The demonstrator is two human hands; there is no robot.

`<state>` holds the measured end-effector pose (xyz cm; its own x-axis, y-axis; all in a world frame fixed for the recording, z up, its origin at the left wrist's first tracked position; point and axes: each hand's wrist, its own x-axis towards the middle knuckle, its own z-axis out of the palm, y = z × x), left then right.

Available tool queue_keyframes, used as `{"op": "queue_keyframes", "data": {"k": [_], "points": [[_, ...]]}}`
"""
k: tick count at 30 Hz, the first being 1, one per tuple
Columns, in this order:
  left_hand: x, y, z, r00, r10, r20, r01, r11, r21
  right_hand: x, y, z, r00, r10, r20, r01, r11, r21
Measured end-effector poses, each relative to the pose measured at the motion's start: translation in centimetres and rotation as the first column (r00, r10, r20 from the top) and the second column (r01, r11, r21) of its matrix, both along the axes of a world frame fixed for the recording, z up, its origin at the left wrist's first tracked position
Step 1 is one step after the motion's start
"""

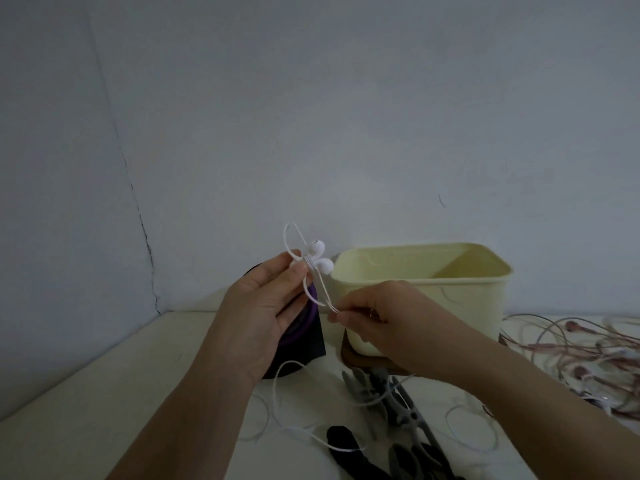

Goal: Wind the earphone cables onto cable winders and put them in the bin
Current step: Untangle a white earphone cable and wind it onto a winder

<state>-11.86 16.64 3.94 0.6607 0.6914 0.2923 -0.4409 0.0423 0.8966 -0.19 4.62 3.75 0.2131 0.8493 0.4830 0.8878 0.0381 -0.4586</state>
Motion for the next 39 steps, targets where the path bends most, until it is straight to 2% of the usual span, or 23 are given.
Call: {"op": "queue_keyframes", "data": {"k": [2,3,6,9,13,19,23,27,31,34,36,39], "points": [[0.1,0.1,-0.2,0.996,0.074,-0.044,-0.072,0.995,0.063,0.0,-0.3,0.4,0.998,-0.018,0.063,0.018,1.000,-0.005],[0.2,0.1,-0.2,0.985,0.153,-0.077,-0.140,0.978,0.154,-0.1,-0.5,0.6,0.994,-0.026,0.104,0.025,1.000,0.013],[0.4,-0.8,-0.4,0.908,0.412,-0.079,-0.310,0.786,0.535,-0.3,-1.1,1.5,0.979,-0.060,0.196,0.043,0.995,0.088],[0.5,-1.9,-0.4,0.892,0.452,-0.006,-0.320,0.640,0.698,-0.2,-2.3,2.8,0.976,-0.093,0.196,0.068,0.989,0.128],[0.5,-2.0,-0.5,0.878,0.478,0.025,-0.315,0.538,0.781,0.3,-3.5,4.0,0.986,-0.104,0.133,0.071,0.970,0.233],[0.6,-2.1,-0.5,0.901,0.435,-0.009,-0.245,0.525,0.815,1.6,-3.9,4.5,0.988,-0.130,0.081,0.093,0.931,0.352],[0.4,-2.5,-0.2,0.934,0.350,-0.065,-0.141,0.532,0.835,2.3,-3.6,4.1,0.995,-0.061,-0.084,0.088,0.922,0.376],[0.0,-2.5,0.2,0.970,0.206,-0.130,-0.038,0.654,0.755,2.8,-3.3,3.7,0.965,0.058,-0.255,0.051,0.915,0.400],[-0.2,-3.9,0.9,0.988,-0.033,-0.149,0.117,0.789,0.603,3.1,-2.4,2.6,0.865,0.202,-0.459,0.023,0.898,0.440],[-0.2,-4.3,1.3,0.987,-0.129,-0.096,0.160,0.858,0.488,2.6,-1.2,1.3,0.815,0.227,-0.533,-0.023,0.932,0.363],[-0.2,-3.9,1.5,0.985,-0.158,-0.065,0.171,0.913,0.370,2.2,-0.4,0.4,0.805,0.215,-0.553,-0.035,0.947,0.319],[-0.3,-3.0,1.7,0.966,-0.258,0.015,0.257,0.964,0.075,1.9,0.2,-0.3,0.849,0.127,-0.513,0.026,0.960,0.279]]}}
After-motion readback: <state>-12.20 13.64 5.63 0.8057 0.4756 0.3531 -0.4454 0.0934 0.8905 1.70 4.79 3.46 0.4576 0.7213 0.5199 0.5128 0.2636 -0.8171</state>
